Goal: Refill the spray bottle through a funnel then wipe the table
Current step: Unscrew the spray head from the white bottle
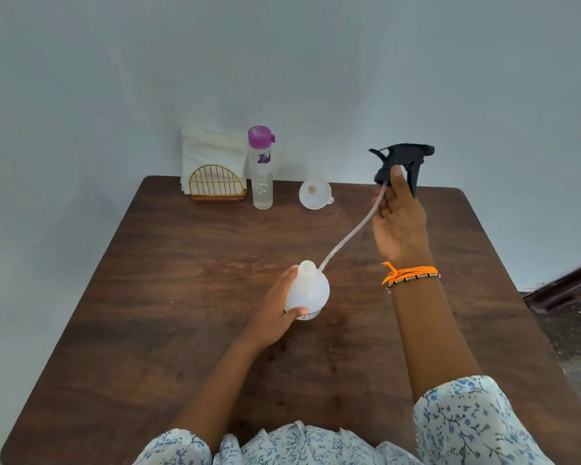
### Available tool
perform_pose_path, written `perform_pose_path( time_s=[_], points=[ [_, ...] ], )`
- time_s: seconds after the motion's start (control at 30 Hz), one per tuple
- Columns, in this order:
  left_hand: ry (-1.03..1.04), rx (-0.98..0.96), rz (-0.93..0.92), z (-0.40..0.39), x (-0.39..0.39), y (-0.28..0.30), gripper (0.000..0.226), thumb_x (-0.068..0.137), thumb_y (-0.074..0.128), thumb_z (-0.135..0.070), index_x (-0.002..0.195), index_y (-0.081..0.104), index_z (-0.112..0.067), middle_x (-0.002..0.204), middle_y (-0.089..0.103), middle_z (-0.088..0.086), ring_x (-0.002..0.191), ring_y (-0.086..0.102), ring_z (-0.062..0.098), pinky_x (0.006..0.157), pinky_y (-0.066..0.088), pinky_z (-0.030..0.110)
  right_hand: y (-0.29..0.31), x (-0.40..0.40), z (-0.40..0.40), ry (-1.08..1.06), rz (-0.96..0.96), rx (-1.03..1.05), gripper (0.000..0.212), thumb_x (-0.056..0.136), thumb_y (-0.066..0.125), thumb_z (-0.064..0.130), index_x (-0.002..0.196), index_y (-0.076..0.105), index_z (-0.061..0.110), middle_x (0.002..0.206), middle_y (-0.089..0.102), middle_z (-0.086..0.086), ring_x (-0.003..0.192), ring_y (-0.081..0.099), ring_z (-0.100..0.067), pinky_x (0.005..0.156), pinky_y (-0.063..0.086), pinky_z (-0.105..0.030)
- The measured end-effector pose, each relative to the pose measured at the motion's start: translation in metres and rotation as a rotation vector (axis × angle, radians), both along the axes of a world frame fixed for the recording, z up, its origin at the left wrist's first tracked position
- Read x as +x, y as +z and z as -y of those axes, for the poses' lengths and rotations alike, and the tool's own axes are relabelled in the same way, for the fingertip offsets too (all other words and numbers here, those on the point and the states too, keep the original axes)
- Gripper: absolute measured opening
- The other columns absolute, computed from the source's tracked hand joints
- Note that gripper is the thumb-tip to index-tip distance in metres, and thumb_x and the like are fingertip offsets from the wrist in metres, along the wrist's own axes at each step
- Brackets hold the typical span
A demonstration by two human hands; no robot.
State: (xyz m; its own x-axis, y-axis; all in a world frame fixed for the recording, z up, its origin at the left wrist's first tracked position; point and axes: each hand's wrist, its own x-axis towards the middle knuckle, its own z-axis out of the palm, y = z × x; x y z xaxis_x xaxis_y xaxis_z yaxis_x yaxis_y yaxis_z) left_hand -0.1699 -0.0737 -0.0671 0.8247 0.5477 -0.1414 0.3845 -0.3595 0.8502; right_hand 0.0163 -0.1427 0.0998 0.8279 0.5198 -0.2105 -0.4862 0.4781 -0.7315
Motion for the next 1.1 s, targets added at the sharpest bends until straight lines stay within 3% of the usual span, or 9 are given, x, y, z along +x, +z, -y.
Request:
perform_pose_path(
  time_s=[0.13, 0.3, 0.4, 0.5, 0.63, 0.8, 0.87, 0.97, 1.1],
  points=[
    [-0.004, 0.011, -0.007, 0.0, 0.0, -0.001, 0.074, 0.09, 0.059, -0.024, 0.147, 0.012, -0.027, 0.155, 0.014, -0.009, 0.138, 0.019, 0.008, 0.109, 0.021, 0.022, -0.007, 0.012, 0.01, -0.046, -0.096, -0.01, 0.017, 0.084, 0.066, 0.027, 0.093, 0.063, 0.012, 0.086, 0.062, -0.001, 0.079, 0.058, -0.01, 0.075, 0.047, -0.02],
    [-0.015, 0.029, -0.003, 0.0, -0.001, -0.001, 0.075, 0.09, 0.059, -0.023, 0.147, 0.012, -0.025, 0.155, 0.014, -0.009, 0.137, 0.018, 0.006, 0.11, 0.018, 0.022, -0.046, 0.023, 0.021, 0.017, -0.122, -0.205, 0.014, 0.083, 0.068, 0.025, 0.083, 0.063, 0.011, 0.074, 0.059, -0.004, 0.062, 0.053, -0.011, 0.061, 0.044, -0.021],
    [-0.019, 0.032, 0.005, 0.0, -0.001, -0.002, 0.075, 0.09, 0.059, -0.025, 0.147, 0.012, -0.026, 0.155, 0.014, -0.009, 0.139, 0.018, 0.008, 0.113, 0.02, 0.026, -0.081, 0.018, 0.024, 0.04, -0.158, -0.334, 0.015, 0.078, 0.074, 0.02, 0.082, 0.064, 0.009, 0.069, 0.059, -0.005, 0.063, 0.054, -0.015, 0.067, 0.046, -0.029],
    [-0.028, 0.04, 0.006, -0.002, -0.002, -0.003, 0.075, 0.09, 0.059, -0.026, 0.148, 0.012, -0.025, 0.156, 0.014, -0.008, 0.141, 0.017, 0.01, 0.116, 0.021, 0.031, -0.113, 0.009, 0.024, 0.02, -0.234, -0.454, 0.014, 0.077, 0.074, 0.011, 0.078, 0.062, 0.006, 0.05, 0.062, 0.0, 0.048, 0.056, -0.012, 0.051, 0.049, -0.022],
    [-0.024, 0.044, -0.011, -0.002, -0.002, -0.004, 0.076, 0.09, 0.059, -0.027, 0.148, 0.011, -0.025, 0.156, 0.012, -0.009, 0.142, 0.016, 0.01, 0.117, 0.021, 0.034, -0.146, -0.003, 0.027, 0.013, -0.308, -0.546, 0.025, 0.075, 0.074, 0.002, 0.097, 0.062, -0.004, 0.059, 0.063, -0.006, 0.054, 0.058, -0.013, 0.043, 0.048, -0.018],
    [-0.019, 0.052, -0.006, -0.002, -0.001, -0.005, 0.076, 0.089, 0.06, -0.028, 0.148, 0.013, -0.026, 0.156, 0.014, -0.009, 0.141, 0.017, 0.01, 0.116, 0.022, 0.034, -0.158, -0.01, 0.027, 0.055, -0.274, -0.653, 0.026, 0.076, 0.071, -0.003, 0.096, 0.059, -0.014, 0.102, 0.065, -0.022, 0.081, 0.063, -0.023, 0.07, 0.052, -0.024],
    [-0.015, 0.049, -0.007, -0.002, -0.001, -0.005, 0.076, 0.089, 0.06, -0.027, 0.148, 0.013, -0.025, 0.156, 0.015, -0.009, 0.141, 0.018, 0.011, 0.116, 0.023, 0.034, -0.16, -0.01, 0.025, 0.026, -0.252, -0.712, 0.033, 0.074, 0.074, -0.001, 0.097, 0.059, -0.018, 0.107, 0.064, -0.026, 0.09, 0.065, -0.028, 0.078, 0.052, -0.029],
    [-0.009, 0.041, -0.016, -0.002, -0.001, -0.004, 0.076, 0.089, 0.06, -0.028, 0.148, 0.013, -0.026, 0.156, 0.015, -0.009, 0.141, 0.019, 0.011, 0.116, 0.024, 0.035, -0.161, -0.012, 0.022, 0.014, -0.249, -0.771, 0.016, 0.07, 0.077, -0.001, 0.075, 0.061, -0.004, 0.105, 0.065, -0.023, 0.098, 0.064, -0.03, 0.085, 0.052, -0.034],
    [-0.024, 0.053, -0.009, -0.002, -0.002, -0.004, 0.076, 0.088, 0.06, -0.028, 0.148, 0.013, -0.025, 0.156, 0.016, -0.009, 0.141, 0.019, 0.011, 0.116, 0.024, 0.039, -0.156, -0.013, 0.02, -0.025, -0.243, -0.762, 0.039, 0.075, 0.07, -0.007, 0.109, 0.053, -0.012, 0.101, 0.06, -0.017, 0.101, 0.062, -0.028, 0.091, 0.05, -0.034]
  ],
)
